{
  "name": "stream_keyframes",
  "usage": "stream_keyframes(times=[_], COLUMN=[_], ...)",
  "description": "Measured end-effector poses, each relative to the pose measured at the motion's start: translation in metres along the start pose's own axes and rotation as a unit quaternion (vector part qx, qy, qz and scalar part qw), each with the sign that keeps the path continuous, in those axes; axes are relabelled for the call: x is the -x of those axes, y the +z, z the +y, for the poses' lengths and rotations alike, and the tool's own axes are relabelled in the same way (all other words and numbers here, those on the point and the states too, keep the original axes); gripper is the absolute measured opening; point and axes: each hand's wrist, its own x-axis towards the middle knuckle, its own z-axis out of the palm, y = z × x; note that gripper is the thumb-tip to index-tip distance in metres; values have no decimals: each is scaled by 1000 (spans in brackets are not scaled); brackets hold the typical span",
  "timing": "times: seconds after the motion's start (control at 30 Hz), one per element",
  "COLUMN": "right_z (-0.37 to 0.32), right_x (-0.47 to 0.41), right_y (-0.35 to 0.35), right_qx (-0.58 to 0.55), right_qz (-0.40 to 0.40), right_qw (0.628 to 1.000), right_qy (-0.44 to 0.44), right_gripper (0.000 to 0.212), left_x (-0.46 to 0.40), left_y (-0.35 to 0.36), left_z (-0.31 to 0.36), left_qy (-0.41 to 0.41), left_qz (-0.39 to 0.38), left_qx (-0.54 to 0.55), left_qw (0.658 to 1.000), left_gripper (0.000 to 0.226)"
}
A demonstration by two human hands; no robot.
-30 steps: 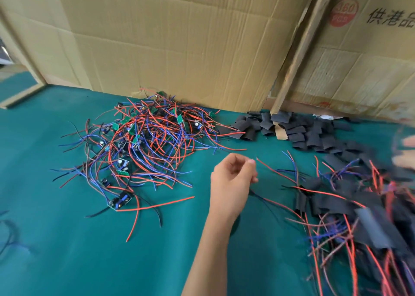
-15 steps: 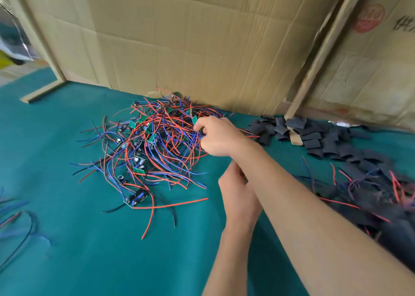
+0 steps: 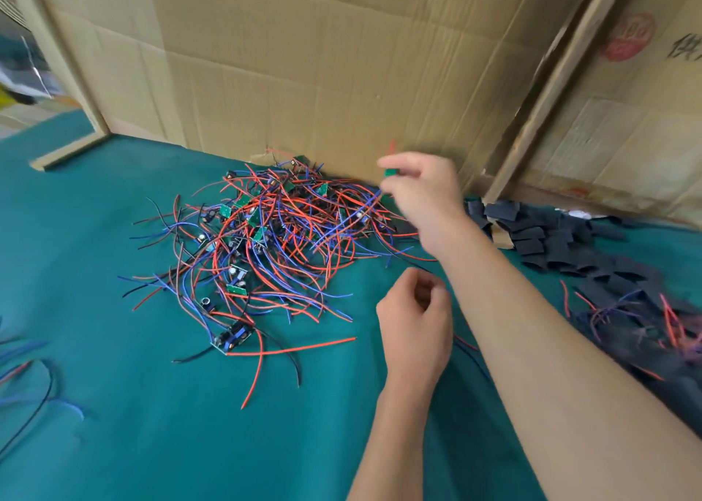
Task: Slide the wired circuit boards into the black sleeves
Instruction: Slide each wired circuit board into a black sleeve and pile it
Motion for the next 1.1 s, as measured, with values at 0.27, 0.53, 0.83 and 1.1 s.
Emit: stream_keyframes(times=[0.27, 0.53, 0.83, 1.1], right_z=[-33, 18, 70, 109], right_x=[46, 108, 21, -21], right_y=[-125, -95, -94, -68], right_qx=[-10, 404, 312, 394], right_qz=[-7, -129, -33, -94], right_qw=[998, 901, 948, 913], right_qy=[-66, -89, 44, 42], right_gripper=[28, 26, 18, 62], left_x=[-2, -7, -7, -7], left_y=[4, -3, -5, -4], left_z=[-3, 1, 4, -1], left_qy=[-25, -60, -99, -75], left_qz=[-23, -85, -44, -51], left_qx=[109, 211, 227, 171], left_qw=[993, 972, 968, 981], left_gripper=[19, 30, 21, 25])
